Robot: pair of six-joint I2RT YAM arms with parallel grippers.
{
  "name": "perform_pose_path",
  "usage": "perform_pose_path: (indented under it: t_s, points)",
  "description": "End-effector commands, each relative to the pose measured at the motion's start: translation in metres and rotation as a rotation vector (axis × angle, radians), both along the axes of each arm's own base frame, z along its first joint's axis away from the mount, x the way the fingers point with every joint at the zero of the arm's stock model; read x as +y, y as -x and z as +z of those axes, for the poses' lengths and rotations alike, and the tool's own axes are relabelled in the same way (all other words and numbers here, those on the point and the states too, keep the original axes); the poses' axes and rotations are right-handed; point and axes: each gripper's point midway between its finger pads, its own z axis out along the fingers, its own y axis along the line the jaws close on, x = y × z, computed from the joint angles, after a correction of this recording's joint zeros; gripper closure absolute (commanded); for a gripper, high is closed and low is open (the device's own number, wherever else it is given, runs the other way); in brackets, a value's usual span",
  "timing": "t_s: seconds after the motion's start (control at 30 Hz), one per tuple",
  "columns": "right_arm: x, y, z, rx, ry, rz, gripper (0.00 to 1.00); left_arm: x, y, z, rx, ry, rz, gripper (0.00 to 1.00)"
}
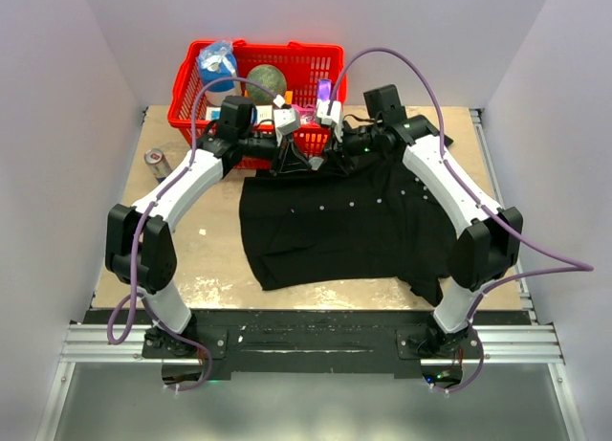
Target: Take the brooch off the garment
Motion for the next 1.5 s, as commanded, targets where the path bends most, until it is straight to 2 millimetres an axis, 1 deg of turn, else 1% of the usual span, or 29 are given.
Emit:
perform_pose_path:
  t_s: [0.0,0.63,0.97,1.47]
  points:
    - [0.006,-0.008,0.018,-0.051,-0.029,0.001,0.51,-0.001,0.005,0.031,-0.092,0.029,-0.021,1.00]
    - [0.007,-0.015,0.013,-0.018,-0.038,-0.053,0.55,-0.002,0.009,0.033,-0.102,0.025,-0.020,1.00]
    - [0.004,-0.028,0.008,-0.002,-0.031,-0.137,0.59,-0.003,0.010,0.037,-0.117,0.023,-0.026,1.00]
    - [0.002,-0.047,-0.001,0.037,-0.032,-0.261,0.62,-0.007,0.013,0.039,-0.175,-0.005,-0.050,1.00]
